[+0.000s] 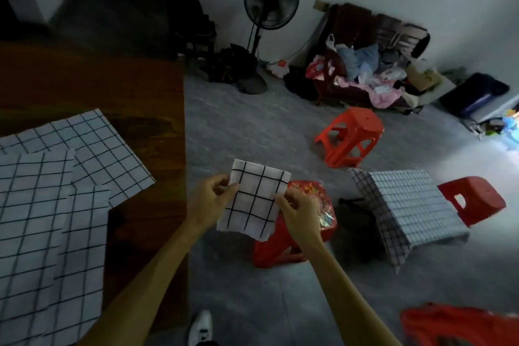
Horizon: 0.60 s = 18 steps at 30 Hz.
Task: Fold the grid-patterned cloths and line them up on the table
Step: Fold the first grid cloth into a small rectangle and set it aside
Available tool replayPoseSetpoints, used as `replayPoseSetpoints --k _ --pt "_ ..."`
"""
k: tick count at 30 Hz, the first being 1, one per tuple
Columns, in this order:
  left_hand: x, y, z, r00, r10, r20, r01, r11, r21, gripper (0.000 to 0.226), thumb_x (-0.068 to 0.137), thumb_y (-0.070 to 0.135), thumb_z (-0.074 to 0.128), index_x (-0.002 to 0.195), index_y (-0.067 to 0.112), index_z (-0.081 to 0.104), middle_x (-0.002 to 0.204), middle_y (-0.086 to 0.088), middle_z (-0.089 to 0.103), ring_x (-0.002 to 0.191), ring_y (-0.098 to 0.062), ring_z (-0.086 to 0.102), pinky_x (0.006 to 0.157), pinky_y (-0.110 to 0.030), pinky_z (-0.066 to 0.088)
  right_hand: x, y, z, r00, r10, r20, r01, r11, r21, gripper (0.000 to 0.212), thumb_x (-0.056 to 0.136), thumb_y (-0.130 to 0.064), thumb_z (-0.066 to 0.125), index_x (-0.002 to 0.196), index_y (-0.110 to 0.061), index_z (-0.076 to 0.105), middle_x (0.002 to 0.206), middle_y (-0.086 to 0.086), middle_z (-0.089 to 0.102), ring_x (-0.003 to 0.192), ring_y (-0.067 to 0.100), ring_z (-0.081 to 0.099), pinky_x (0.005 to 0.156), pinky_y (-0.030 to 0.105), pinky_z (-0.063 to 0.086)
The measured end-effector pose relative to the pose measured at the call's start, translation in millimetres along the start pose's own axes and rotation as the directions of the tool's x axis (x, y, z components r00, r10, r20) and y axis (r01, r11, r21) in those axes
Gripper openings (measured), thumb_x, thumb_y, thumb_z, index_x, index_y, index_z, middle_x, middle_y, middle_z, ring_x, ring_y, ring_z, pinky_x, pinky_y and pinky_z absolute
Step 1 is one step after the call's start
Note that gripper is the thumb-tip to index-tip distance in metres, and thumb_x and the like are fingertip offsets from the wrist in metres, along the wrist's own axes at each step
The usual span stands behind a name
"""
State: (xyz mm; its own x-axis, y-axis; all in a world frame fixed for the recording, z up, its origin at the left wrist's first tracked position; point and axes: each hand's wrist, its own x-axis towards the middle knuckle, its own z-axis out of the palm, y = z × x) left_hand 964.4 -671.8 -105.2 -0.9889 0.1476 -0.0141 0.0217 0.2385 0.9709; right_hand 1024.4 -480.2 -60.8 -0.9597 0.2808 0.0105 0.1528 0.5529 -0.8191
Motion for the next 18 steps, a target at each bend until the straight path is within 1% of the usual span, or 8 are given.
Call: replayPoseSetpoints --k 2,5,7,9,10,12,15,18 --pt "25.2 5.0 4.6 1.000 0.010 -0.009 -0.009 0.999 0.050 0.011 0.087 0.039 0.062 0.095 0.031 0.064 0.087 0.012 0.068 0.079 -0.003 0.064 0.068 -0.023 0.054 34.2 1.0 -6.9 1.000 -0.015 0.021 0.016 0.999 -0.043 0.020 0.093 -0.027 0.061 0.072 -0.026 0.061 0.060 -0.006 0.058 0.052 -0.001 0.051 0.053 0.014 0.043" --pt "58.3 16.6 4.9 0.999 0.025 -0.024 -0.023 0.997 0.074 0.006 0.088 0.030 0.063 0.093 0.031 0.062 0.085 0.013 0.066 0.076 0.000 0.063 0.064 -0.015 0.050 82.7 -3.1 -8.3 0.998 -0.006 0.069 0.007 1.000 -0.021 0.011 0.093 -0.028 0.060 0.085 -0.032 0.067 0.073 -0.012 0.069 0.066 0.003 0.065 0.061 0.019 0.054" --pt "78.4 19.3 3.0 0.999 0.019 -0.050 -0.014 0.996 0.091 0.007 0.087 0.024 0.065 0.092 0.027 0.061 0.081 0.015 0.063 0.073 0.000 0.062 0.063 -0.014 0.049 111.0 -5.9 -2.7 0.995 0.002 0.096 -0.005 1.000 0.026 0.010 0.092 -0.024 0.062 0.087 -0.028 0.070 0.077 -0.008 0.071 0.071 0.011 0.067 0.064 0.026 0.056" --pt "100.8 15.0 0.8 0.997 -0.008 -0.081 0.017 0.994 0.109 0.010 0.086 0.021 0.067 0.092 0.025 0.060 0.079 0.016 0.061 0.074 -0.001 0.061 0.065 -0.017 0.051 141.8 -2.2 8.0 0.993 -0.007 0.119 0.001 0.999 0.053 0.010 0.091 -0.022 0.063 0.084 -0.022 0.071 0.075 0.000 0.071 0.071 0.023 0.067 0.063 0.034 0.056" --pt "112.7 10.6 -0.1 0.996 -0.023 -0.086 0.033 0.992 0.118 0.008 0.086 0.022 0.067 0.092 0.024 0.061 0.080 0.015 0.062 0.075 -0.003 0.062 0.066 -0.018 0.051 157.6 0.6 14.6 0.991 -0.005 0.137 -0.005 0.998 0.067 0.011 0.091 -0.021 0.064 0.082 -0.020 0.071 0.074 0.002 0.071 0.070 0.025 0.066 0.063 0.036 0.055" --pt "136.9 0.0 -1.6 0.994 -0.041 -0.104 0.054 0.991 0.123 0.010 0.086 0.024 0.066 0.094 0.017 0.065 0.082 0.010 0.066 0.075 -0.005 0.063 0.065 -0.017 0.051 189.7 4.2 29.4 0.982 0.006 0.191 -0.027 0.994 0.105 0.014 0.091 -0.018 0.064 0.079 -0.023 0.070 0.073 0.000 0.071 0.069 0.019 0.068 0.065 0.033 0.057" --pt "174.5 -9.2 -5.3 0.986 -0.058 -0.159 0.084 0.984 0.156 0.014 0.086 0.023 0.066 0.097 0.013 0.067 0.086 0.002 0.070 0.076 -0.007 0.065 0.067 -0.020 0.054 242.4 9.6 50.8 0.965 0.023 0.261 -0.065 0.986 0.154 0.008 0.090 -0.018 0.065 0.086 -0.023 0.070 0.076 -0.005 0.072 0.070 0.008 0.068 0.067 0.026 0.057" --pt "218.8 -2.9 -7.9 0.973 -0.071 -0.220 0.110 0.979 0.171 0.013 0.087 0.022 0.065 0.099 0.017 0.067 0.091 0.006 0.070 0.082 -0.004 0.066 0.075 -0.028 0.057 301.8 3.9 63.9 0.950 -0.011 0.313 -0.073 0.964 0.257 0.006 0.090 -0.019 0.065 0.090 -0.023 0.070 0.080 -0.008 0.071 0.074 0.006 0.068 0.067 0.019 0.054"
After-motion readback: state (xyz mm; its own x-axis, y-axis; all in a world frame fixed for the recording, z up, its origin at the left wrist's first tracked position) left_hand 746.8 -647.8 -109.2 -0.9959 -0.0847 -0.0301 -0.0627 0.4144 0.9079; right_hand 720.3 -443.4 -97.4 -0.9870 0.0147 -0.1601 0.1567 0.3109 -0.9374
